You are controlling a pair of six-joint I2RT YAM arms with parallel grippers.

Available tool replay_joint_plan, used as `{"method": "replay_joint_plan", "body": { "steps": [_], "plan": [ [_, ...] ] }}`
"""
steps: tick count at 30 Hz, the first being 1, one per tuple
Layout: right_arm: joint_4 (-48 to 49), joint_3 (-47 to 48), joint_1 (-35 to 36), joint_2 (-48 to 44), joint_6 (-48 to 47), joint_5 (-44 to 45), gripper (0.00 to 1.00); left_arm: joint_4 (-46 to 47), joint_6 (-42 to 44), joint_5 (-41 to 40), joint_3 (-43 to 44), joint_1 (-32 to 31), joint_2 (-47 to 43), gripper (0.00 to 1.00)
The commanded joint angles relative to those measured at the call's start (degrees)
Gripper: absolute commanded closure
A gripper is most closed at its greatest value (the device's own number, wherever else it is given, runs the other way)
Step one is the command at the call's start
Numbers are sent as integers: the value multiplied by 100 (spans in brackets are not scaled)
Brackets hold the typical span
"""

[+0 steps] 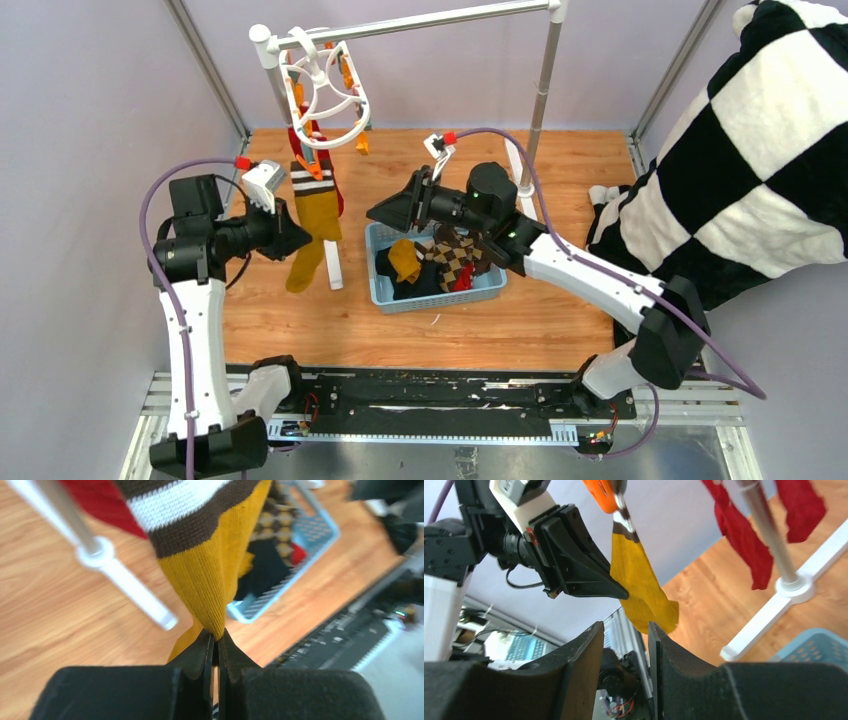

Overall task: Remove the socks clipped to the hanger
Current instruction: Remove the sock from the hanger.

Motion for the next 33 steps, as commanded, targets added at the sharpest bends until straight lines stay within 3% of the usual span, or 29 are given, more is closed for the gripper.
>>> {"method": "replay_joint_plan", "body": {
  "steps": [1,5,9,13,15,22,33],
  "plan": [
    [-783,78,104,-451,-775,949,57,498,-494,-2399,124,-17,-513,100],
    [-866,173,127,-506,-815,1025,56,748,-503,-3295,221,-18,-895,100],
    [-1004,436,312,-468,-970,1091,56,859,-390,-3601,359,-17,-1161,100],
    [-1153,765,594,-348,-1137,1173,52,840,-363,-2831,337,-21,-1349,100],
    [-1154,860,699,-277,-1168,1246,45,820,-448,-2232,261,-17,-1401,100],
    [-1027,1317,833,220,-1170,1359,42,811,-831,-562,21,-23,-1465,100],
    [-316,1909,888,1110,-924,1558,37,820,-900,2,-258,-17,-1513,100]
  ]
}}
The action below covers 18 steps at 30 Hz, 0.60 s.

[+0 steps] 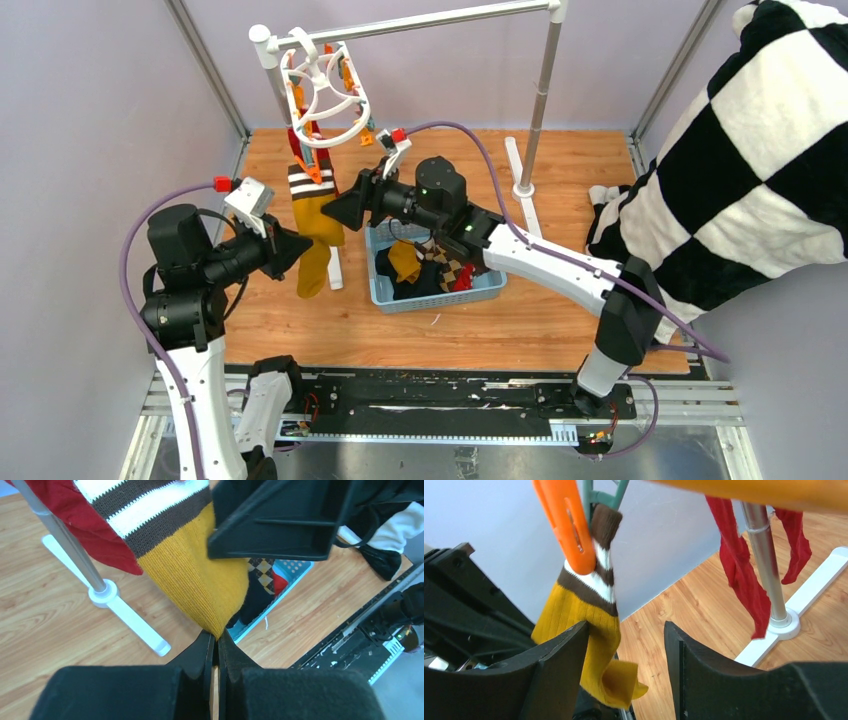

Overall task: Remove the socks clipped to the hanger
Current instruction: Remove the sock from the hanger.

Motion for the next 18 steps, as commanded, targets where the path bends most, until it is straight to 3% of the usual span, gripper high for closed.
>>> {"method": "replay_joint_plan", "body": {
  "steps": [1,12,18],
  "plan": [
    [462,473,90,292,120,142,37,85,-87,360,-108,-17,-88,100],
    [815,1090,56,884,483,67,37,85,-163,527,-202,-21,-107,100],
    [1102,743,-41,699,771,-129,38,85,-43,385,-239,-17,-189,100]
  ]
}}
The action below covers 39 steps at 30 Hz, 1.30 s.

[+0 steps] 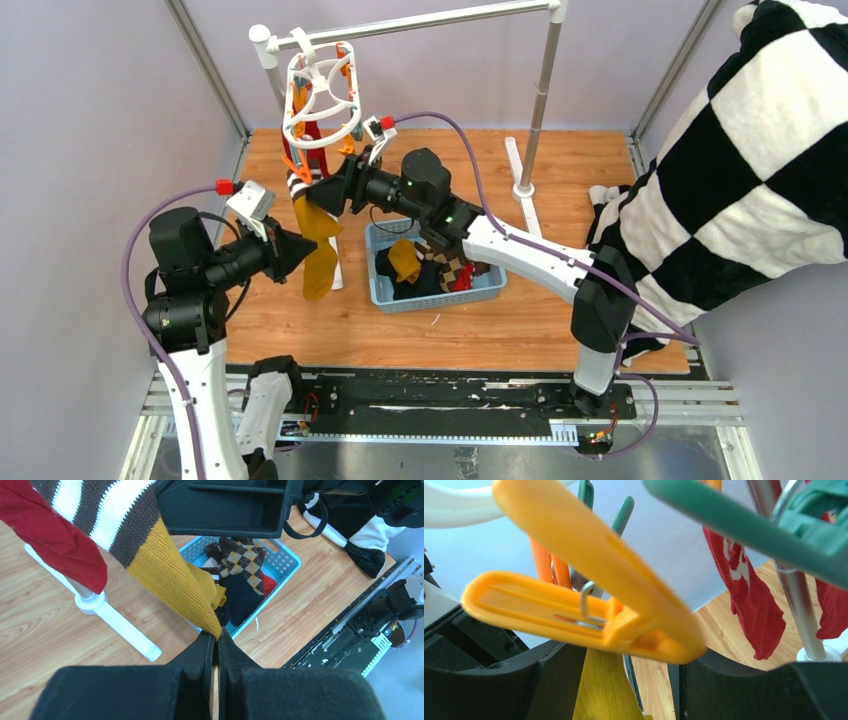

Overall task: Remove the socks clipped to the hanger
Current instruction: Remove the sock from the hanger.

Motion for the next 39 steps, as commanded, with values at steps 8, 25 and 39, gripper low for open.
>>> {"method": "replay_joint_plan", "body": {
  "steps": [8,25,39],
  "plan": [
    [522,-828,-198,-751,293,-61,37,-17,111,-14,-171,-17,-121,100],
    [1134,-1219,-380,-958,450,-527,27,-17,41,76,-152,-17,-74,100],
    [1896,-1059,-365,-469,873,-368,23,-15,111,274,-268,-17,0,100]
  ]
}}
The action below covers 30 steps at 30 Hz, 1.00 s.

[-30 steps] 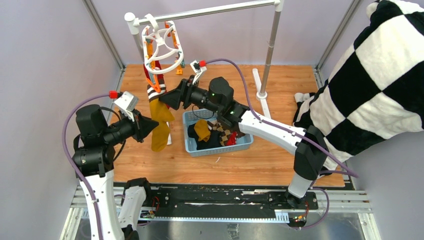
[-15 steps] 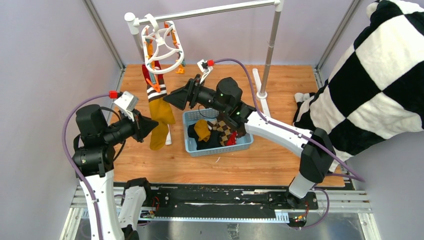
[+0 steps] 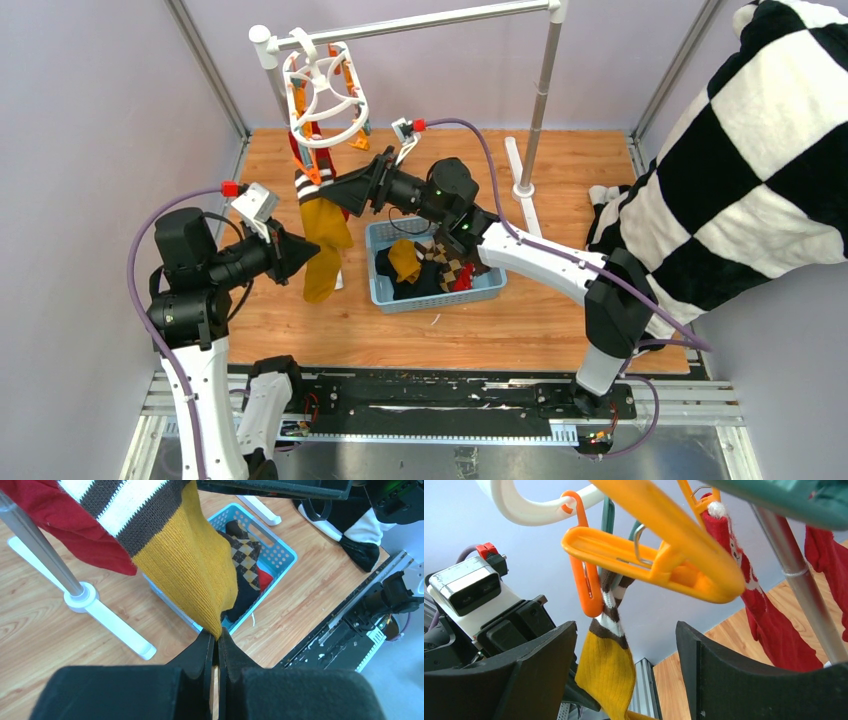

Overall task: Remove the socks clipped to the hanger
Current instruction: Remove the sock from the hanger.

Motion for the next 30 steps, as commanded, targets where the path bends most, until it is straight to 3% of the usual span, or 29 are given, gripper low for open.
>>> {"method": "replay_joint_plan", "body": {
  "steps": [1,13,30],
  "plan": [
    [336,122,-37,25,60,86,23,-32,32,158,-55,-17,35,100],
    [431,74,4,327,69,276,44,-33,-34,241,68,-18,29,100],
    [994,690,86,845,541,173,41,-33,-19,175,35,-17,-52,100]
  ]
}}
